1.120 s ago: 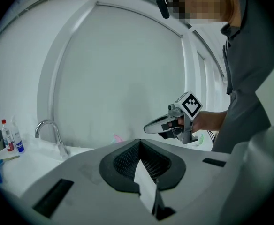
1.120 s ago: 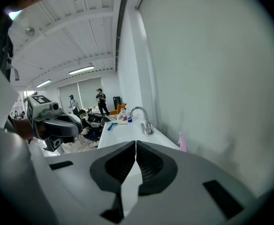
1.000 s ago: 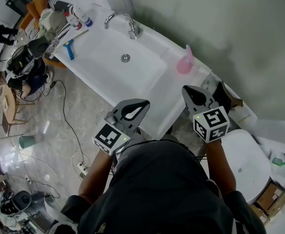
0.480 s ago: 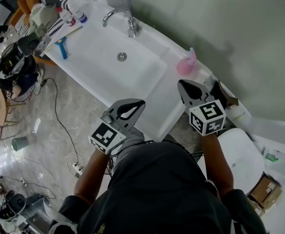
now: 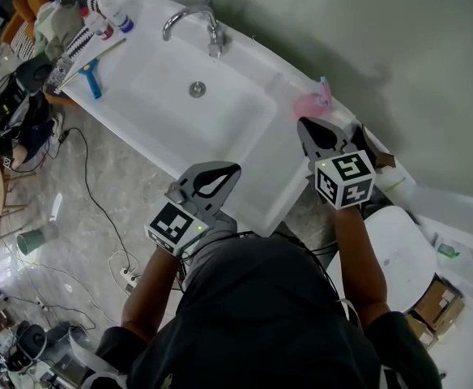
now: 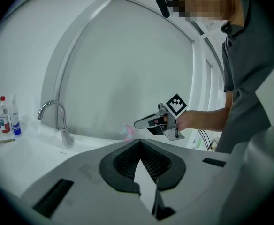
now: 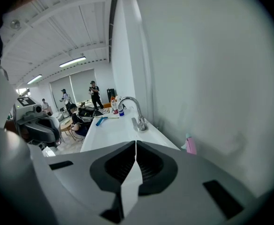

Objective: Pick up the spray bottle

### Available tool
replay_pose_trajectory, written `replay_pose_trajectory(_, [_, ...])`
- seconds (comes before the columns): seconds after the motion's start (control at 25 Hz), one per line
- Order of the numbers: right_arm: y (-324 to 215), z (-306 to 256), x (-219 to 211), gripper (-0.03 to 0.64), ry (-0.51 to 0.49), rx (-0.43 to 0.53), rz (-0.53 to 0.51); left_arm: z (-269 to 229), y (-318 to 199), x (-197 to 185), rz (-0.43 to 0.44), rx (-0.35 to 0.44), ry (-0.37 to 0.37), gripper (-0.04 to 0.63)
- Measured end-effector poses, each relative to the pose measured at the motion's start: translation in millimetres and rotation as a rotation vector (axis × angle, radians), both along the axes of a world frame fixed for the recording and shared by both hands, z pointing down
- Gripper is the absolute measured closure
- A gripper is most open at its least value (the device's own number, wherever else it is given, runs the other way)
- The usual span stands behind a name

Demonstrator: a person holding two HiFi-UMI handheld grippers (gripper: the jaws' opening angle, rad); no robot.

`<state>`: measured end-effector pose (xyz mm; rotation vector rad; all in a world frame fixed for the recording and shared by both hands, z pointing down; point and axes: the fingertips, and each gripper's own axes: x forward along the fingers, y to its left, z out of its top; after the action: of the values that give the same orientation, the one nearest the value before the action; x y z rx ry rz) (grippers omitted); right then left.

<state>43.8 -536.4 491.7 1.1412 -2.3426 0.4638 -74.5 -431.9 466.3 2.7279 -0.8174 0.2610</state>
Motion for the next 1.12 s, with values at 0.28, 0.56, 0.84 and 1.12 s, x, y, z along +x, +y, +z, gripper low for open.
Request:
replay_pose_trajectory(0.28, [-28, 13, 25, 0.606, 0.04, 0.024, 0.081, 11, -10, 0, -0.016, -0.048, 0.01, 0.592])
replay_pose_trajectory(0.56, [-47, 17, 43, 0.604, 0.113, 0.107, 0.153, 21, -15, 3, -0.008, -0.083, 0.01, 0.592])
replay_pose_trajectory(0.84, [-65, 36, 56, 0.491, 0.165, 0.11, 0.195, 32, -20, 4, -0.014, -0.12, 0.018, 0.592])
replay_pose_trajectory(1.12, [-87, 54, 73, 0.439, 0.215, 0.105, 0.249, 45, -24, 0, -0.012, -0.148, 0.01, 0.591])
